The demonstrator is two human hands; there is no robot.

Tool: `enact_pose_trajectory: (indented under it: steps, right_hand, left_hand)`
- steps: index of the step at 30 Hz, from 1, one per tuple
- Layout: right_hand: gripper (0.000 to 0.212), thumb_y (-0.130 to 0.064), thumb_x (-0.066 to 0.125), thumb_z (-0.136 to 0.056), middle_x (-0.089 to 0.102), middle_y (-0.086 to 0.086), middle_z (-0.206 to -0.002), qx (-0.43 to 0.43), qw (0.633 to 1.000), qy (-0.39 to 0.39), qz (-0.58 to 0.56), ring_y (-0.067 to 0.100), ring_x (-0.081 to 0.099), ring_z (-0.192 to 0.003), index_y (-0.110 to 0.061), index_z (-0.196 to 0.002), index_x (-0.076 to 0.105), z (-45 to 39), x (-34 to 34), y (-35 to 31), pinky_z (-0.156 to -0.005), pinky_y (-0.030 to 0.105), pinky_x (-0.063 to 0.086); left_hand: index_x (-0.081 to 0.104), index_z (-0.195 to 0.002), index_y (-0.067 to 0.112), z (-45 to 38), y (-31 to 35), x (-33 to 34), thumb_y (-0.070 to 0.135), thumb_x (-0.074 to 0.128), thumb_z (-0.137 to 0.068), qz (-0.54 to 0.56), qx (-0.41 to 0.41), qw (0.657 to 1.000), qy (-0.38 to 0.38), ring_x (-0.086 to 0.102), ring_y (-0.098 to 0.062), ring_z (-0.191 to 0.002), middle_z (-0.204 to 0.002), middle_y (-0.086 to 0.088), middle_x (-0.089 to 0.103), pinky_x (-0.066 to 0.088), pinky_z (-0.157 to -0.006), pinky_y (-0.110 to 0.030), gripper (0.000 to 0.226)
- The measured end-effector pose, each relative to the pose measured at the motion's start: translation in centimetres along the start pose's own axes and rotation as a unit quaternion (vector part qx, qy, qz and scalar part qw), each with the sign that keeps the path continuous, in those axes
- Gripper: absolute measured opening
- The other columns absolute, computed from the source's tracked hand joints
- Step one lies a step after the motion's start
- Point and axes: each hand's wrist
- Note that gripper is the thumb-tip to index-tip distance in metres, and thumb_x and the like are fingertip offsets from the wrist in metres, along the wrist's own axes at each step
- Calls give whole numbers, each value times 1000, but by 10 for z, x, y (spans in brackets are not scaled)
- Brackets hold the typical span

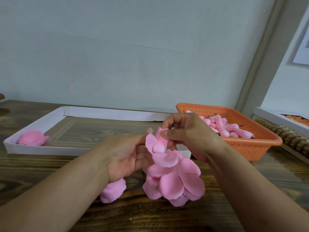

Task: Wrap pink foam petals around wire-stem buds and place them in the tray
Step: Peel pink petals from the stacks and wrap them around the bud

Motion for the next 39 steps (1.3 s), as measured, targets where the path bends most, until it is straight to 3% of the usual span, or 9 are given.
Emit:
enact_pose_trajectory:
  steps: [4, 7, 10, 12, 18, 21, 24, 30, 39]
  right_hand:
    - [11, 11, 62, -81, 59, 20, -64, 17, 998, 54, 16, 16, 52, -40, 1, -75, 61, -3, 0, 4, -44, 23, 46]
    - [14, 11, 62, -81, 57, 17, -57, 21, 996, 81, 27, 15, 51, -39, 0, -73, 59, -3, 3, 6, -42, 22, 46]
    - [18, 12, 61, -81, 56, 11, -52, 23, 995, 89, 30, 13, 50, -37, -2, -71, 58, -2, 7, 5, -41, 21, 45]
    - [16, 11, 62, -81, 57, 10, -54, 17, 996, 85, 37, 12, 50, -38, -2, -72, 59, -2, 9, 2, -41, 20, 44]
    - [25, 9, 63, -80, 58, 2, -54, -41, 991, 3, 131, 14, 53, -47, -13, -70, 61, 5, 11, -10, -50, 24, 47]
    - [31, 5, 65, -80, 56, -12, -56, -58, 974, -65, 207, 9, 49, -53, -23, -67, 61, 7, 14, -16, -71, 33, 47]
    - [31, 4, 69, -77, 57, -21, -65, -63, 966, -91, 231, -2, 48, -50, -23, -66, 60, 10, 16, -20, -79, 10, 34]
    - [11, 4, 71, -75, 59, -11, -84, -73, 968, -95, 219, 2, 50, -56, -8, -74, 69, 9, 19, -19, -57, 15, 42]
    - [14, 0, 69, -78, 67, 4, -88, -72, 967, -92, 228, 28, 61, -68, -12, -71, 67, 14, 23, -26, -63, 34, 52]
  left_hand:
    - [62, -105, -7, -1, 1, -1, 47, 68, -59, 21, 13, 1000, -11, 72, -28, -81, -104, -25, 70, 61, -66, -36, 72]
    - [67, -93, -5, 3, -2, 0, 26, 74, -63, -13, 54, 997, -45, 72, -26, -83, -97, -20, 72, 60, -75, -34, 44]
    - [66, -90, -7, 3, -5, 4, -1, 61, -85, -86, 75, 993, 25, 69, -22, -76, -89, -19, 70, 59, -71, -31, 10]
    - [65, -89, -7, 3, -5, 5, -1, 48, -93, -108, 82, 989, 64, 66, -26, -74, -87, -19, 70, 58, -71, -35, 18]
    - [63, -98, -6, 5, 0, 5, 12, 43, -99, -102, 63, 989, 84, 71, -29, -70, -86, -22, 73, 59, -61, -31, 27]
    - [66, -97, -5, 7, -3, 7, 13, 45, -99, -148, 60, 985, 59, 71, -30, -72, -83, -21, 73, 60, -66, -36, 28]
    - [70, -89, 1, 8, -5, 9, 13, 46, -98, -186, 65, 979, 49, 71, -28, -71, -81, -18, 74, 60, -60, -33, 28]
    - [70, -95, 10, 7, -3, 5, 72, 29, -77, -191, 57, 980, 1, 73, -27, -84, -89, -16, 74, 58, -68, -34, 76]
    - [73, -88, 18, 9, -1, 4, 82, 25, -61, -225, 57, 972, -27, 72, -23, -84, -90, -15, 74, 58, -68, -32, 84]
Point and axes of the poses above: each hand's wrist, its own z-axis away from the middle knuckle, its own x-axis out of the palm, y = z × x
